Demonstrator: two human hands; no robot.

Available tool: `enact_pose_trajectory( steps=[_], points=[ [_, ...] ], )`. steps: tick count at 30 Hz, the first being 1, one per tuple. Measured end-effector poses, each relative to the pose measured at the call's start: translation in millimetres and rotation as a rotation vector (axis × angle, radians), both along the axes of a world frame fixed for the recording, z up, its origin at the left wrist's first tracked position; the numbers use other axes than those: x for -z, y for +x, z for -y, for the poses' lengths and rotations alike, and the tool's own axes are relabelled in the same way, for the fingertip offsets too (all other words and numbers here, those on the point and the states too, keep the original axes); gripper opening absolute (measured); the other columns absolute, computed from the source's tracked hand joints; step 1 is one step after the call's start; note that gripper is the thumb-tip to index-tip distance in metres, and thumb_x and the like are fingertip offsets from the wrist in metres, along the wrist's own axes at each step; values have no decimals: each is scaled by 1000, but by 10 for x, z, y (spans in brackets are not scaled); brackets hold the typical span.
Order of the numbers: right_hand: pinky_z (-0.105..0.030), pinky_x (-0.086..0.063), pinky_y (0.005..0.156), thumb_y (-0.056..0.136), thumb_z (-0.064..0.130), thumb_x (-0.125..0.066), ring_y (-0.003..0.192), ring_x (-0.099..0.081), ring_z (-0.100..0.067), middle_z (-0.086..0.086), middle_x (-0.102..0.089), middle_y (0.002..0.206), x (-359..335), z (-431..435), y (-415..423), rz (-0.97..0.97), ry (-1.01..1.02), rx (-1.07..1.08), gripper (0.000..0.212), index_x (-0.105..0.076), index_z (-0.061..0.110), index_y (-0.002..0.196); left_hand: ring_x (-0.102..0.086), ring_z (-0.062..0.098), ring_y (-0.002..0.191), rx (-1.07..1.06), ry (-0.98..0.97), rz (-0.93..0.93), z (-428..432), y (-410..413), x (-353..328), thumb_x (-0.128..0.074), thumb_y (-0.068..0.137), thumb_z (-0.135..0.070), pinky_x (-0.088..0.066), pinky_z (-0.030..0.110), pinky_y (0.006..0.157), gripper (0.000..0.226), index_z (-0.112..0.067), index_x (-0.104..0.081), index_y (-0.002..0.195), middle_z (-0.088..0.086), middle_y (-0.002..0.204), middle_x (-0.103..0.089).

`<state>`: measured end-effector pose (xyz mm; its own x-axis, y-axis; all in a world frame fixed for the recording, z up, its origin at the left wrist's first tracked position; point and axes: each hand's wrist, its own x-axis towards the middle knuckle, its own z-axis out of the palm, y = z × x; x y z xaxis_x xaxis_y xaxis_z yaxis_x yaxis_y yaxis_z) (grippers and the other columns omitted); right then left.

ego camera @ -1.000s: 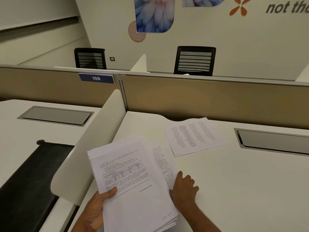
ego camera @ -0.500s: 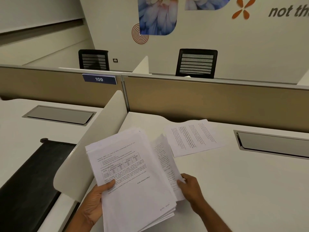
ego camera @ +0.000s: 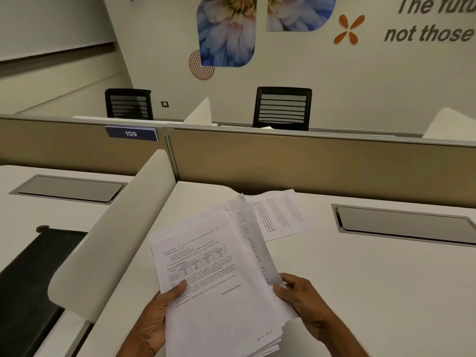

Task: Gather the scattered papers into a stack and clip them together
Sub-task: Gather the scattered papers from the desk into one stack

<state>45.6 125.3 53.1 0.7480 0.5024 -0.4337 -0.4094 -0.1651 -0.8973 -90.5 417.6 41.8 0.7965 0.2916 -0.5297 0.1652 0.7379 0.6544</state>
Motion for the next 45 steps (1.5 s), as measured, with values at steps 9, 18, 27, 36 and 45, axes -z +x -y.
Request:
enact_pose_trajectory(
  steps=[9, 18, 27, 36, 45],
  points=[
    [-39, -59, 81, 91, 38, -70, 98, -76, -28, -8, -81, 107, -97, 146, 130, -9, -52, -45, 26, -80, 24, 111, -59, 41, 127, 76, 43, -22, 349, 382, 215, -69, 80, 5, -32, 59, 118, 56, -5, -61, 135, 21, 136, -65],
    [-30, -59, 76, 93, 40, -68, 97, -77, -25, -2, -81, 106, -72, 256, 730, 27, -151, -96, 27, -78, 25, 114, -78, 17, 70, 28, 218, -111, 452, 1077, 313, -63, 84, 20, -62, 24, 54, 55, 12, -50, 137, 24, 131, -60],
    [-22, -55, 61, 97, 29, -65, 73, -72, -12, 2, -80, 91, 188, 234, 1202, 26, -252, -79, 20, -77, 19, 110, -59, 40, 115, 94, 355, -143, 447, 1495, 592, -57, 86, 23, -60, 37, 84, 56, 9, -49, 140, 27, 139, -56],
    [-38, -52, 94, 92, 25, -71, 116, -63, -30, -13, -65, 126, 645, 202, 1806, 520, -699, 365, 45, -58, 12, 133, -52, 36, 124, 145, 452, -223, 277, 1396, 952, -60, 84, 25, -34, 44, 114, 70, 3, -40, 148, 25, 135, -57],
    [-46, -43, 106, 82, 64, -67, 132, -47, -31, -12, -51, 143, 748, -94, 2283, 547, -1101, 242, 85, -37, 17, 146, -46, 44, 137, 153, 456, -201, 182, 1397, 1179, -62, 85, 22, -32, 42, 114, 71, 6, -38, 149, 31, 144, -52]
  ],
)
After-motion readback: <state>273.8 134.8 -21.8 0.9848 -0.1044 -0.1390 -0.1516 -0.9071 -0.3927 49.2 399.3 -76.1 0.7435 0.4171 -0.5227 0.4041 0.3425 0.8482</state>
